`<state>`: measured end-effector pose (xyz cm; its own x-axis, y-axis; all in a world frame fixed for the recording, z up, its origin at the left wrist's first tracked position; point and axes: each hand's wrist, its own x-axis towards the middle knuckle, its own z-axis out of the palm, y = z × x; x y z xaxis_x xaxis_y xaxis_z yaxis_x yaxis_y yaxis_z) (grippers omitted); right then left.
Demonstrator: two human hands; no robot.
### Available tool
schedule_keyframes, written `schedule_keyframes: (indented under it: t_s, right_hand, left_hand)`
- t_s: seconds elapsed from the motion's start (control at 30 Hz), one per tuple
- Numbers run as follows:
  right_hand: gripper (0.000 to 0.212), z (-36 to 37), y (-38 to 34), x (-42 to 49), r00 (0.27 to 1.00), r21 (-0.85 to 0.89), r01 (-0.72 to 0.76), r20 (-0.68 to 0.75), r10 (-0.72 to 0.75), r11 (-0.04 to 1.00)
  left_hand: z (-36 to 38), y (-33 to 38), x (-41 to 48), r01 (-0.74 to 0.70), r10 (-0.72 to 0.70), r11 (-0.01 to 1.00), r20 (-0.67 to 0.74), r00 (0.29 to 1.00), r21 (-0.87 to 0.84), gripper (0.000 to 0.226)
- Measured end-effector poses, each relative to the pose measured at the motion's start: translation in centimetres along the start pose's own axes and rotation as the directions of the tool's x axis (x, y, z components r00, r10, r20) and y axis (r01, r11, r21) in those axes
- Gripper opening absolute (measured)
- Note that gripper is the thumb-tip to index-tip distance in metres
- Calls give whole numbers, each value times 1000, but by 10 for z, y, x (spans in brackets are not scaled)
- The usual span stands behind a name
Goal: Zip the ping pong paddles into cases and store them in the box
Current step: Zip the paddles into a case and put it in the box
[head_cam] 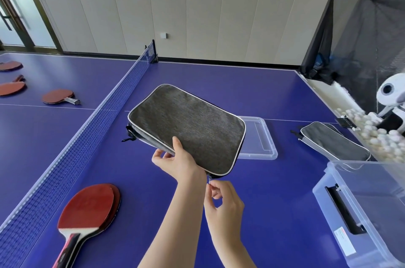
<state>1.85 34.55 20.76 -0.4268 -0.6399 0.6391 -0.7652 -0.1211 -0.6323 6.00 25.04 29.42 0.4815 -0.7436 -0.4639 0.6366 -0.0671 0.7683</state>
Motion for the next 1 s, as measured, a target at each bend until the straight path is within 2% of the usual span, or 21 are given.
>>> schedule_keyframes:
  t_s: [0.1, 0.23, 0.33, 0.4, 0.47, 0.5, 0.57, 0.63, 0.7, 0.77, 0.87, 0.9, 1.0]
  right_hand:
    - [18, 2, 4, -3, 1000, 15, -6, 28, 6, 1000]
    - [9, -6, 8, -4, 996, 84, -12, 93, 5, 996]
    - [21, -26, 17, 9, 985, 198, -169, 57, 160, 966]
    - [24, -41, 29, 29, 971, 238, -226, -23, 238, 945]
    - [20, -54, 43, 55, 944, 262, -308, -35, 327, 915]
    - [16, -59, 50, 68, 922, 280, -375, 15, 387, 884]
    - [19, -62, 62, 87, 853, 296, -520, 215, 475, 801]
    - [22, -60, 71, 95, 708, 324, -693, 475, 522, 644]
    - [26, -57, 71, 91, 561, 335, -812, 674, 480, 478]
    - [30, -57, 66, 82, 473, 331, -866, 785, 400, 375]
    - [29, -56, 62, 70, 440, 355, -895, 806, 396, 271]
    - [28, -56, 63, 67, 446, 359, -893, 791, 418, 272]
    - [28, -53, 66, 60, 495, 349, -865, 711, 499, 361]
  left_hand:
    - [-3, -1, 2, -13, 13, 1000, 5, 1000, 12, 33]
    - [-11, -1, 9, -45, 43, 998, 43, 998, 45, 33]
    - [-19, 6, 19, -83, 73, 994, 127, 989, 69, 29]
    - [-28, 14, 26, -123, 99, 989, 239, 966, 87, 27]
    - [-42, 20, 32, -159, 101, 978, 364, 926, 135, 23]
    - [-49, 23, 36, -176, 90, 970, 425, 901, 167, 22]
    - [-61, 27, 43, -190, 33, 952, 537, 843, 240, 20]
    - [-70, 30, 49, -176, -59, 935, 624, 779, 309, 20]
    - [-76, 30, 51, -143, -162, 915, 669, 725, 377, 29]
    - [-80, 26, 51, -110, -239, 898, 682, 691, 426, 36]
    - [-84, 16, 51, -113, -266, 875, 662, 701, 471, 30]
    - [-84, 13, 53, -123, -264, 865, 650, 713, 486, 29]
    - [-86, 1, 59, -146, -263, 827, 603, 753, 543, 32]
